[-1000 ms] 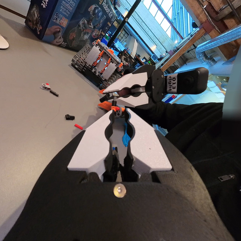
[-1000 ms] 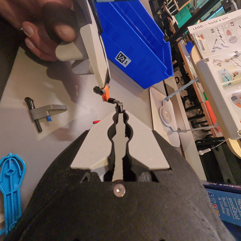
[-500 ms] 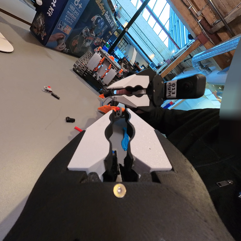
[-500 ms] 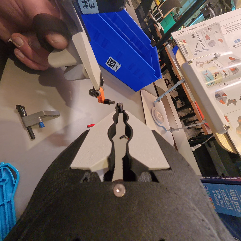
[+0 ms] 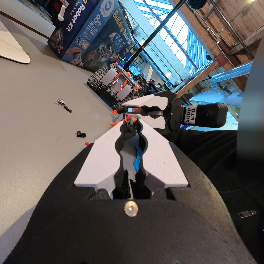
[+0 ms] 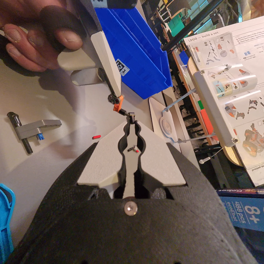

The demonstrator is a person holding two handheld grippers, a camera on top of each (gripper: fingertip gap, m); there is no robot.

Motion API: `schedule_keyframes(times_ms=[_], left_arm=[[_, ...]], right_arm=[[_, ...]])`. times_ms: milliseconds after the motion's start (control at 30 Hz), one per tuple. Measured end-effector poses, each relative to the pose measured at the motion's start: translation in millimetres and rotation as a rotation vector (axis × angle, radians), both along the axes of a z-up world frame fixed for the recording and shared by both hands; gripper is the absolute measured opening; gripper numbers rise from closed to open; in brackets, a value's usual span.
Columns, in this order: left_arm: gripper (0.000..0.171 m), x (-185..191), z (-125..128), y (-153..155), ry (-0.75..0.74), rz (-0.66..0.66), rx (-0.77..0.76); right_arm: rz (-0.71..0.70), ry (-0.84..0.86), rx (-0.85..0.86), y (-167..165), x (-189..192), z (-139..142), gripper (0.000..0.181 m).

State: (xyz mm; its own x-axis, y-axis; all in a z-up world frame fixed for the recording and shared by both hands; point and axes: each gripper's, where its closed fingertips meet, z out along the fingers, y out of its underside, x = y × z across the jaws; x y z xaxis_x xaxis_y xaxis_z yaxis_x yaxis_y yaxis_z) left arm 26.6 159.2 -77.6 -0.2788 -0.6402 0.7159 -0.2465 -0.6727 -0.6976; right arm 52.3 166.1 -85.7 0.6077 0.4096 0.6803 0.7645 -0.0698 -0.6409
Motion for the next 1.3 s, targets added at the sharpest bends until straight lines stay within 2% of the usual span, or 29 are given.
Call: schedule_keyframes(times_ms=[167, 400, 533, 700, 833, 967, 1067, 1200, 1300], left_arm=[[0.012, 3, -11, 3, 0.072, 0.038, 0.075], [0.013, -5, -39, -4, 0.235, -0.018, 0.242], [0.013, -12, -47, -1, 0.279, -0.014, 0.282], [0.025, -25, -68, 2, 0.415, -0.037, 0.483], [0.035, -33, -73, -9, 0.451, -0.104, 0.68], [0.036, -38, -75, -13, 0.501, -0.129, 0.897], [0.032, -33, -76, -21, 0.5, -0.141, 0.904], [0.014, -28, -91, -20, 0.545, -0.152, 0.862], [0.01, -26, -86, -22, 0.509, -0.17, 0.711]], right_arm=[[-0.016, 0.046, -0.085, 2, 2, -12, 0.003], [0.008, 0.069, -0.214, 1, -8, -34, 0.003], [0.036, 0.063, -0.276, -1, -19, -45, 0.003], [0.035, 0.075, -0.312, -1, -20, -49, 0.003], [0.037, 0.084, -0.315, -1, -19, -48, 0.003], [0.038, 0.085, -0.316, -1, -17, -48, 0.003], [0.04, 0.083, -0.319, -2, -16, -49, 0.003], [0.046, 0.084, -0.316, -4, -17, -48, 0.003], [0.047, 0.086, -0.317, -5, -16, -47, 0.003]])
